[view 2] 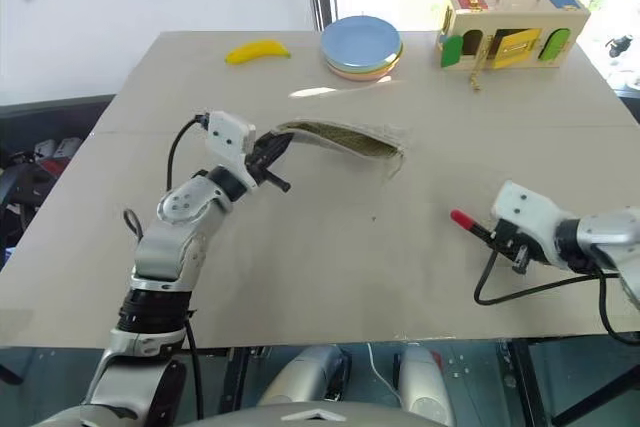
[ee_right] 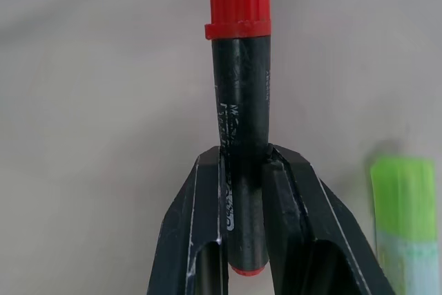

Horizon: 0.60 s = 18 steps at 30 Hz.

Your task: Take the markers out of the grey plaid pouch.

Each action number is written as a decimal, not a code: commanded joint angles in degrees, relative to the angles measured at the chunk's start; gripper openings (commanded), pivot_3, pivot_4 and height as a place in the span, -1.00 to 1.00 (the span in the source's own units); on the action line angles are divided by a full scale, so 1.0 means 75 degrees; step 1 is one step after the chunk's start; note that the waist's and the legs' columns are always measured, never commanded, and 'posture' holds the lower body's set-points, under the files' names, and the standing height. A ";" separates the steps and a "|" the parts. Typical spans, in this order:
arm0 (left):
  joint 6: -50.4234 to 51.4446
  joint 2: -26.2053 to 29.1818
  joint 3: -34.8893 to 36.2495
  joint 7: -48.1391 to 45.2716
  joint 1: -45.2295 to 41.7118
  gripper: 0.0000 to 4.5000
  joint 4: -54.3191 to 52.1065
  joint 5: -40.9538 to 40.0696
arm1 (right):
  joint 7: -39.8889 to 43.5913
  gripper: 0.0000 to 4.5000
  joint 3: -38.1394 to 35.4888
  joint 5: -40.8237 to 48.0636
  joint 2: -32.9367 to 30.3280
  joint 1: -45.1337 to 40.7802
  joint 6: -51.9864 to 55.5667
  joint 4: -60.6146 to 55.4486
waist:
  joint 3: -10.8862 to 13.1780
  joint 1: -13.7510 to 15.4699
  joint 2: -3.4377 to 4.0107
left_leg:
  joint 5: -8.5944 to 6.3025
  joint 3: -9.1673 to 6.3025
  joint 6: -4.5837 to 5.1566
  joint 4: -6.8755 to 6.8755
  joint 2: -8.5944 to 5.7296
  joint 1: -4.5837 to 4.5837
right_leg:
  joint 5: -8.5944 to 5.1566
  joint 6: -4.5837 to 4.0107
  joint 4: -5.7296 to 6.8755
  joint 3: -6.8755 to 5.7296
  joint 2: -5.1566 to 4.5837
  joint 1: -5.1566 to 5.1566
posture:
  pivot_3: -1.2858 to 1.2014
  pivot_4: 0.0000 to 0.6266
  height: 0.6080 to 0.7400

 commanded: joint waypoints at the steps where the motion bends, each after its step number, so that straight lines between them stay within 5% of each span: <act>1: -0.0609 0.0134 -0.0205 0.0017 0.0288 -1.00 -0.0057 0.0517 | -0.0322 -0.44 0.0178 -0.0444 0.0132 -0.0122 -0.0296 0.0398 | 0.0000 0.0013 0.0000 | 0.0000 0.0000 0.0000 0.0000 0.0000 0.0000 | 0.0000 0.0000 0.0000 0.0000 0.0001 -0.0001 | 0.03 -0.52 1.00; 6: -0.0850 0.0036 -0.0166 0.0172 0.0642 -1.00 0.0016 0.0740 | -0.0453 0.53 -0.0280 -0.0217 0.0647 -0.0190 -0.0512 0.0502 | 0.0003 0.0037 -0.0005 | 0.0000 -0.0007 0.0000 -0.0001 0.0000 -0.0003 | 0.0000 0.0000 -0.0003 -0.0006 0.0001 -0.0001 | 0.03 -0.52 1.00; 16: -0.0581 0.0149 -0.0326 -0.0814 0.2067 0.77 -0.1176 -0.0059 | -0.0075 0.56 -0.2714 0.2410 0.2403 0.0655 -0.0412 -0.0781 | 0.0004 0.0045 -0.0007 | -0.0001 -0.0014 0.0002 -0.0011 0.0000 -0.0003 | 0.0000 0.0000 -0.0011 -0.0009 0.0001 0.0003 | 0.03 -0.52 1.00; 18: -0.0250 0.0221 -0.0045 -0.1017 0.2417 0.77 -0.1551 -0.0552 | -0.0272 0.56 -0.3017 0.2826 0.2902 0.0931 -0.0518 -0.0979 | 0.0002 0.0042 -0.0010 | -0.0001 -0.0015 0.0001 -0.0008 0.0001 -0.0001 | 0.0000 0.0000 -0.0005 -0.0009 0.0000 0.0006 | 0.03 -0.52 1.00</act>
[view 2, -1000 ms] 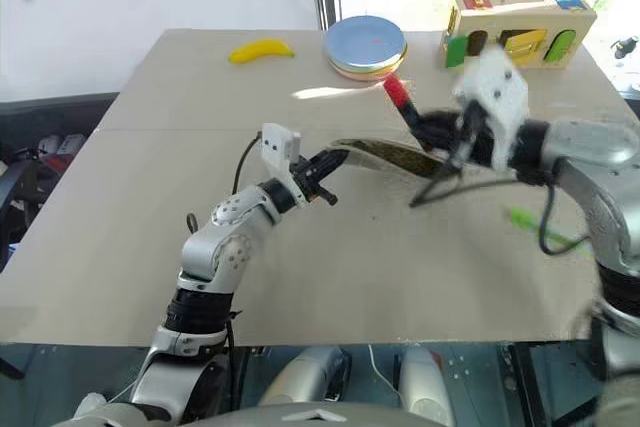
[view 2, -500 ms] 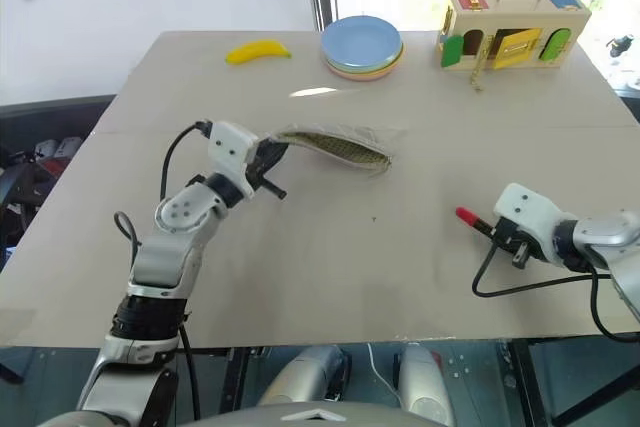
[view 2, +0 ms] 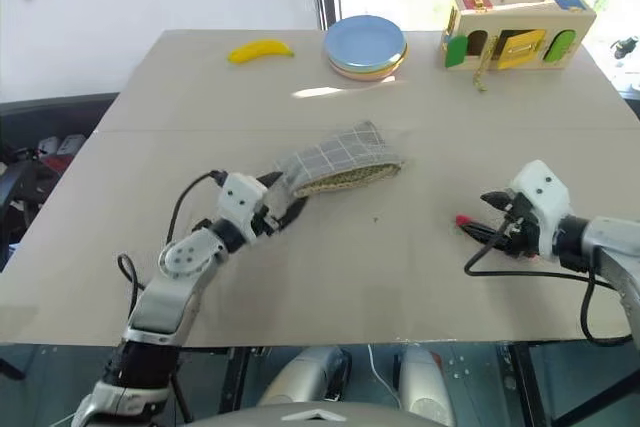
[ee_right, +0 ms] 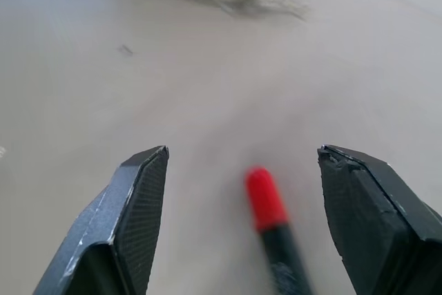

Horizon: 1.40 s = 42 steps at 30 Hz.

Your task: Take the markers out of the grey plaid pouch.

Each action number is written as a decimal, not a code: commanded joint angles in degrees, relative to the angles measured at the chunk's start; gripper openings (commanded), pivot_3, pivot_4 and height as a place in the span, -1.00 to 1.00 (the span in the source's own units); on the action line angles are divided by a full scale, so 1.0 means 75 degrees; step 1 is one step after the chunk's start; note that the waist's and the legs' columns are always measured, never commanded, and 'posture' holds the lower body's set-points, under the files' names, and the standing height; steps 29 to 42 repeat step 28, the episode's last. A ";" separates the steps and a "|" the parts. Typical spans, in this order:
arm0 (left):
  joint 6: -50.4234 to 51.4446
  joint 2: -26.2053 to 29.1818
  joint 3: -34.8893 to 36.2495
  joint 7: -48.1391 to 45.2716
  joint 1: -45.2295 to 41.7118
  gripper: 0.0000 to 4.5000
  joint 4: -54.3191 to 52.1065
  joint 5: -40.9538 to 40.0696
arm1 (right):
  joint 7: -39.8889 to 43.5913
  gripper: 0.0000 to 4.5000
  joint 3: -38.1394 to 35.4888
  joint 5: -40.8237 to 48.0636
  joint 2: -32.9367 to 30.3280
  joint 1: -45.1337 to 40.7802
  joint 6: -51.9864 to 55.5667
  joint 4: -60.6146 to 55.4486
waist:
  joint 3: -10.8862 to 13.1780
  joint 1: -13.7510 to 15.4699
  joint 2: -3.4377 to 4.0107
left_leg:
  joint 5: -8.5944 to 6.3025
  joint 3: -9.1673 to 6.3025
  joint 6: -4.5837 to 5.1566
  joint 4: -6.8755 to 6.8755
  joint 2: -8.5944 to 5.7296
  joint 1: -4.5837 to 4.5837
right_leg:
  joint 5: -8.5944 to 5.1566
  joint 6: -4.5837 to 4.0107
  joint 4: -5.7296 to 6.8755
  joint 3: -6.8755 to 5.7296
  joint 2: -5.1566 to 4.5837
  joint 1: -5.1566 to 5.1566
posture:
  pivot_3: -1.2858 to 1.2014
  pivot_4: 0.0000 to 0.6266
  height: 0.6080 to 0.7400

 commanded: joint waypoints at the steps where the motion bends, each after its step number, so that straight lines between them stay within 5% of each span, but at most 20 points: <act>1: 0.0507 0.0172 0.0505 -0.0356 0.0481 0.77 -0.1020 -0.0919 | -0.0294 0.56 -0.0801 0.0837 0.0729 0.0462 -0.0111 -0.0601 | -0.0002 -0.0011 0.0001 | 0.0000 -0.0003 0.0000 -0.0001 0.0002 0.0002 | 0.0000 0.0000 0.0000 -0.0001 0.0002 0.0003 | 0.03 -0.52 1.00; 11: 0.3442 0.0594 0.1950 -0.0298 0.2262 0.77 -0.2661 -0.3380 | 0.0447 0.56 -0.0532 -0.0538 0.1849 0.3515 -0.3310 0.0079 | -0.0004 -0.0050 0.0015 | -0.0004 0.0009 0.0004 -0.0016 0.0000 0.0030 | -0.0001 0.0001 -0.0005 0.0011 0.0002 0.0011 | 0.03 -0.52 1.00; 18: 0.2651 0.1014 0.2153 -0.1043 0.3890 0.77 -0.2830 -0.3082 | 0.0915 0.56 -0.0782 -0.0874 0.2142 0.3953 -0.5527 0.1689 | 0.0014 -0.0040 0.0045 | -0.0044 0.0034 -0.0001 -0.0094 0.0015 0.0165 | -0.0007 -0.0001 -0.0022 0.0033 0.0001 0.0113 | 0.03 -0.52 1.00; 42: 0.1610 0.1474 0.2613 -0.1911 0.4558 0.77 -0.2401 -0.2815 | 0.1501 0.56 -0.1298 -0.0566 0.1635 0.3971 -0.6037 0.2608 | 0.0014 -0.0027 0.0057 | -0.0046 0.0032 0.0001 -0.0103 0.0016 0.0156 | -0.0007 -0.0002 -0.0053 0.0028 0.0000 0.0115 | 0.03 -0.52 1.00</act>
